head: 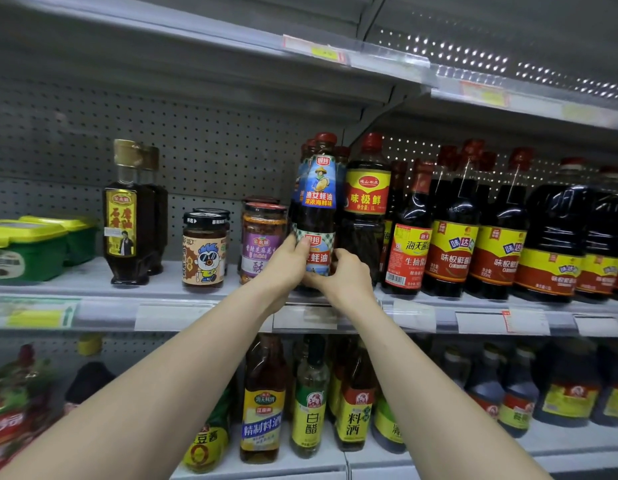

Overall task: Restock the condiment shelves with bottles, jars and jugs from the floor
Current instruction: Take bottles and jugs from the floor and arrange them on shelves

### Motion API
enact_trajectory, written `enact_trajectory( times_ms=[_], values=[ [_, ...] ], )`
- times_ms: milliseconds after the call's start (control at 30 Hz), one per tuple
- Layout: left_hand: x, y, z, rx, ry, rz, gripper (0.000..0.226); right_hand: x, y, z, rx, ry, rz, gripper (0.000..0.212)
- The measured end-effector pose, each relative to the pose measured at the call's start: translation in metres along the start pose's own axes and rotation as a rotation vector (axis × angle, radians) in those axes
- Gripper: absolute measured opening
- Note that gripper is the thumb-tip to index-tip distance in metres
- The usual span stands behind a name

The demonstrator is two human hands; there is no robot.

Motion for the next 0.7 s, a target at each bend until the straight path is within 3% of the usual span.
enact_trajectory(
  times_ms=[467, 700],
  values=[
    [-0.001, -0.022, -0.009, 0.039, 0.123, 0.012, 0.036, 0.003, -0.003, 0.0, 0.091, -0.053, 0.017, 0.056],
    [-0.007, -0.044, -0.012, 0.034, 0.223, 0.091, 0.041, 0.007, -0.015, -0.005, -0.043, -0.02, -0.036, 0.062]
  ],
)
Point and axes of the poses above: each hand's wrist, its own y-axis towards the middle knuckle, its own z-axis out of the palm, x = y × z, the point moved 5 cm from there along y, towards the middle knuckle, and after that the axes turned 13 degrees about y, right-handed, at the moved point
